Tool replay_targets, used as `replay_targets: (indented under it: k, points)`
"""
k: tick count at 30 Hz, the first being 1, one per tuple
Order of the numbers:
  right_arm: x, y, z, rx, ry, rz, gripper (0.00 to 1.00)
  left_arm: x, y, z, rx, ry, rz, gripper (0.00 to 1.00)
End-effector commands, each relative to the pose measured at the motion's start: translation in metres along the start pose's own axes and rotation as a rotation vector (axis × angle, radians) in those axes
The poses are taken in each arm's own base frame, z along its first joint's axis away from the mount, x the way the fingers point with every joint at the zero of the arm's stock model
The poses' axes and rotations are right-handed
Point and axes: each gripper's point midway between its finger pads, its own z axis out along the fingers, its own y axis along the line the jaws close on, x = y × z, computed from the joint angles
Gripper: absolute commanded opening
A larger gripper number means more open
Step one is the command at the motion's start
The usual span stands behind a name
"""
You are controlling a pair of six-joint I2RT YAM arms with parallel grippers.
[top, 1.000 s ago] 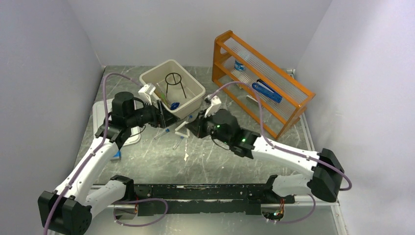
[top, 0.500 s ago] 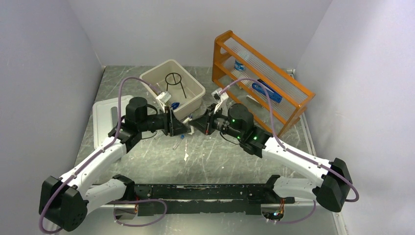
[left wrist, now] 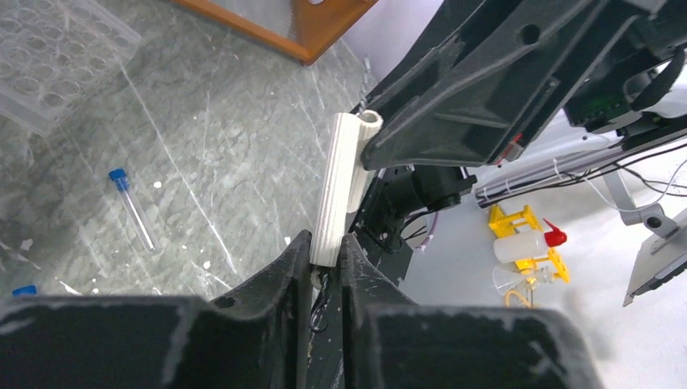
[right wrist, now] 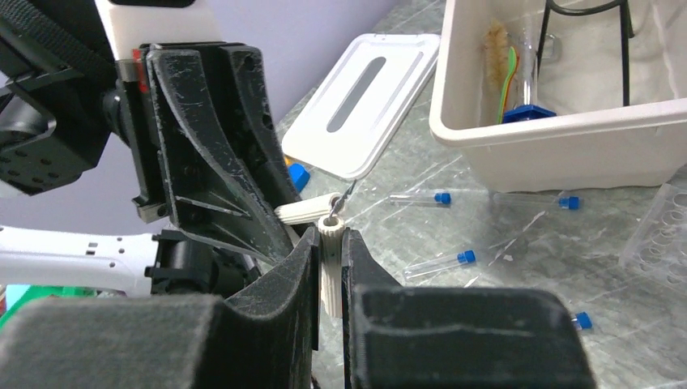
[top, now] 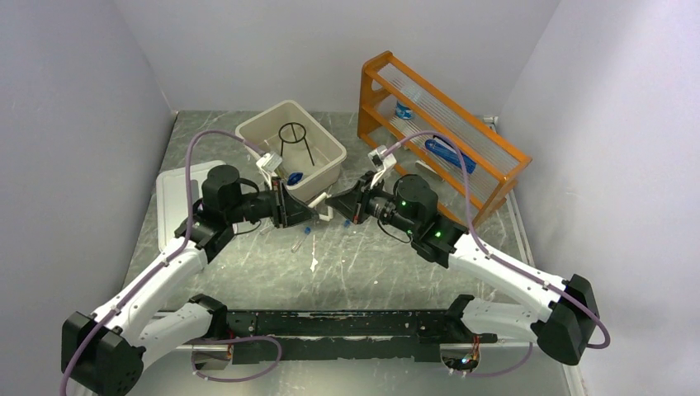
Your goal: Organize the chemistry lab equipment
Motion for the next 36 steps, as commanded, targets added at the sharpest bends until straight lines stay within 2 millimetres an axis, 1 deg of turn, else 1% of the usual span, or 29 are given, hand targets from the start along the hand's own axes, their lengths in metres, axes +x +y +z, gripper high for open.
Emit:
replay_targets:
  k: [1, 2, 4, 5, 6, 8, 9, 10, 12, 14, 16, 17, 18, 19, 23, 25, 30, 32, 36]
  points:
    - [-0.010, 0.005, -0.002, -0.029, -0.034, 0.001, 0.00, -0.022, -0.016, -0.001, 0.036, -0.057, 0.059, 0.08]
    - [-0.010, 0.005, -0.001, -0.022, -0.027, 0.007, 0.00, -0.024, -0.016, 0.000, 0.035, -0.062, 0.057, 0.05]
    - [-0.010, 0.002, -0.001, -0.005, -0.023, 0.013, 0.02, -0.031, -0.016, 0.001, 0.023, -0.079, 0.055, 0.05]
    - [-0.011, 0.001, -0.001, 0.004, -0.028, 0.015, 0.08, -0.034, -0.015, 0.001, 0.011, -0.090, 0.054, 0.05]
    - [-0.013, -0.001, -0.002, 0.015, -0.037, 0.021, 0.18, -0.038, -0.013, 0.002, -0.004, -0.100, 0.051, 0.05]
    - [-0.019, -0.009, -0.004, 0.068, -0.069, 0.033, 0.36, -0.047, -0.009, 0.003, -0.042, -0.121, 0.042, 0.05]
    - [-0.022, -0.015, -0.006, 0.107, -0.087, 0.044, 0.47, -0.052, -0.006, 0.003, -0.064, -0.135, 0.036, 0.05]
    - [-0.025, -0.020, -0.008, 0.139, -0.102, 0.053, 0.54, -0.057, -0.003, 0.004, -0.089, -0.149, 0.028, 0.05]
    - [-0.031, -0.033, -0.012, 0.219, -0.136, 0.064, 0.61, -0.067, 0.007, 0.005, -0.150, -0.183, 0.013, 0.05]
    - [-0.032, -0.046, -0.017, 0.290, -0.157, 0.066, 0.63, -0.077, 0.025, 0.004, -0.257, -0.212, -0.011, 0.05]
    - [-0.032, -0.059, -0.022, 0.359, -0.170, 0.074, 0.63, -0.087, 0.053, 0.001, -0.412, -0.232, -0.040, 0.05]
    - [-0.030, -0.063, -0.024, 0.381, -0.167, 0.074, 0.64, -0.087, 0.071, 0.000, -0.499, -0.219, -0.062, 0.05]
    - [-0.029, -0.065, -0.026, 0.393, -0.165, 0.070, 0.64, -0.091, 0.082, 0.000, -0.553, -0.219, -0.067, 0.05]
    - [-0.026, -0.067, -0.027, 0.400, -0.158, 0.069, 0.64, -0.100, 0.090, 0.001, -0.589, -0.227, -0.065, 0.05]
    - [-0.017, -0.070, -0.029, 0.398, -0.148, 0.073, 0.64, -0.117, 0.133, 0.011, -0.678, -0.172, -0.083, 0.05]
    - [-0.012, -0.071, -0.027, 0.395, -0.137, 0.081, 0.64, -0.124, 0.152, 0.016, -0.694, -0.133, -0.078, 0.05]
    - [0.005, -0.072, -0.018, 0.368, -0.096, 0.111, 0.63, -0.127, 0.189, 0.034, -0.733, -0.079, -0.058, 0.05]
    - [0.012, -0.071, -0.016, 0.355, -0.080, 0.128, 0.63, -0.121, 0.201, 0.045, -0.718, -0.079, -0.085, 0.05]
    - [0.022, -0.072, -0.020, 0.349, -0.069, 0.149, 0.62, -0.102, 0.218, 0.070, -0.665, -0.026, -0.145, 0.05]
